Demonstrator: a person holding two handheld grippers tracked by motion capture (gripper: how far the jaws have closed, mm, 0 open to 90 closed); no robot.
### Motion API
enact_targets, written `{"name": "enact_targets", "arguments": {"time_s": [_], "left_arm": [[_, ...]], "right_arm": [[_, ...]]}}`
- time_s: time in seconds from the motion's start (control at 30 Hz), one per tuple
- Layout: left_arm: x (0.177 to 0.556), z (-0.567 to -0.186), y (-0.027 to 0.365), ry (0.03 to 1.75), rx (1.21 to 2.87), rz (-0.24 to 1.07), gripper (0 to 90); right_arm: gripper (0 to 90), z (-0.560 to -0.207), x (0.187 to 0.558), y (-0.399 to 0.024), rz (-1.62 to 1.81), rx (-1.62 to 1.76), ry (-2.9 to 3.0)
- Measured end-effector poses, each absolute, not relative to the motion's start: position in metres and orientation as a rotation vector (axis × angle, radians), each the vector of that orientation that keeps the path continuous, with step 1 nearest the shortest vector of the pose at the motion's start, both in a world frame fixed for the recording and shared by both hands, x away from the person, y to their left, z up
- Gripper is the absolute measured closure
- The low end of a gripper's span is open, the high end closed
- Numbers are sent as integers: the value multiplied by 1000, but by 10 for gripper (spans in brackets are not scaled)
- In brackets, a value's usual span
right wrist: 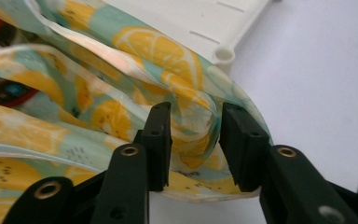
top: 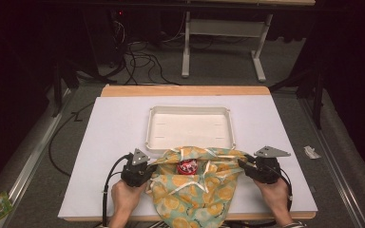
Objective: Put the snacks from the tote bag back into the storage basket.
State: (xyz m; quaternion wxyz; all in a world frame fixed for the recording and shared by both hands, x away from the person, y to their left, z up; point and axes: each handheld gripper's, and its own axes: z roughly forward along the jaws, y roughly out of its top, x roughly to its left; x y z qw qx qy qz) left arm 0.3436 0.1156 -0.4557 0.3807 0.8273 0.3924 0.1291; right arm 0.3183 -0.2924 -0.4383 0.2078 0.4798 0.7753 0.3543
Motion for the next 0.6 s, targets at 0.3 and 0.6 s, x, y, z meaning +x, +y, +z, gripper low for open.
{"name": "enact_targets", "arguments": {"time_s": [0.3, 0.6], "left_arm": [[342, -452, 115, 992, 2099, 321, 894], [343, -452, 113, 997, 2098, 310, 895]], "right_arm": [[442, -420, 305, -290, 1064, 1316, 2117], [458, -414, 300, -287, 1131, 1299, 2114]]}}
